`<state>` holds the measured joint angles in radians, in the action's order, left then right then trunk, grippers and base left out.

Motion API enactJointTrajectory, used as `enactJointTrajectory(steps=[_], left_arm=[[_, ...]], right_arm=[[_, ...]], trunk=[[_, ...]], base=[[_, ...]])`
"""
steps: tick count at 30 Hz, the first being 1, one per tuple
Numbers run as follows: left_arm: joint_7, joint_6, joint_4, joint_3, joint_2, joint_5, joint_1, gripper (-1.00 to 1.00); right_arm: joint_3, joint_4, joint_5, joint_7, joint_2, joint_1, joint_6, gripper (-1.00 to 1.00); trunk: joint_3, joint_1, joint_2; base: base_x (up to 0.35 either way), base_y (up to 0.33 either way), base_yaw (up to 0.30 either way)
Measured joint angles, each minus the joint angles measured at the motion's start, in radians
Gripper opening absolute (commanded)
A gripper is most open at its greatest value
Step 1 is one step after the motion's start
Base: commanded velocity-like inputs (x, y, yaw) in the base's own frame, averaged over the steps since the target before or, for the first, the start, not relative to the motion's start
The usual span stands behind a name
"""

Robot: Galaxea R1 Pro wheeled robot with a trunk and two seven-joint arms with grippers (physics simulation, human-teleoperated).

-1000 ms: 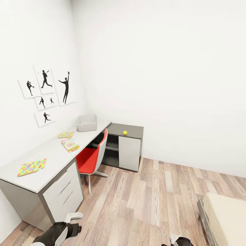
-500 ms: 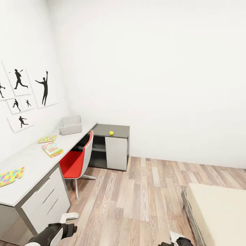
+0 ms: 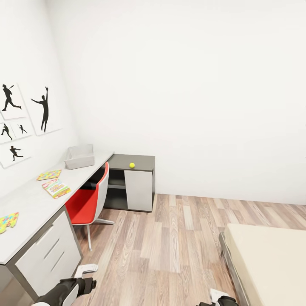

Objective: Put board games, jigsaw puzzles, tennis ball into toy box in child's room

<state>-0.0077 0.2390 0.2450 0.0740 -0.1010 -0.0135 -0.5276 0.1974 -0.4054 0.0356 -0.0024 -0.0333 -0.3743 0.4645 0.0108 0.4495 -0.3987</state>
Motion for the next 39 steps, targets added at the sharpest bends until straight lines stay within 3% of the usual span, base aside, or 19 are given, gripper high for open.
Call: enactJointTrajectory(steps=[10, 39], left_arm=[[-0.001, -0.065, 0.000, 0.001, -0.002, 0.001, 0.002, 1.00], [-0.001, -0.069, -0.001, 0.000, -0.001, 0.001, 0.003, 1.00]], right_arm=[[0.001, 0.002, -0.001, 0.000, -0.002, 0.000, -0.010, 1.00], [0.000, 0.003, -0.001, 0.000, -0.003, 0.000, -0.012, 1.00]], trunk=[[0.000, 0.000, 0.000], [0.000, 0.000, 0.000]], base=[[-0.054, 0.111, -0.234], [-0.039, 0.052, -0.284]])
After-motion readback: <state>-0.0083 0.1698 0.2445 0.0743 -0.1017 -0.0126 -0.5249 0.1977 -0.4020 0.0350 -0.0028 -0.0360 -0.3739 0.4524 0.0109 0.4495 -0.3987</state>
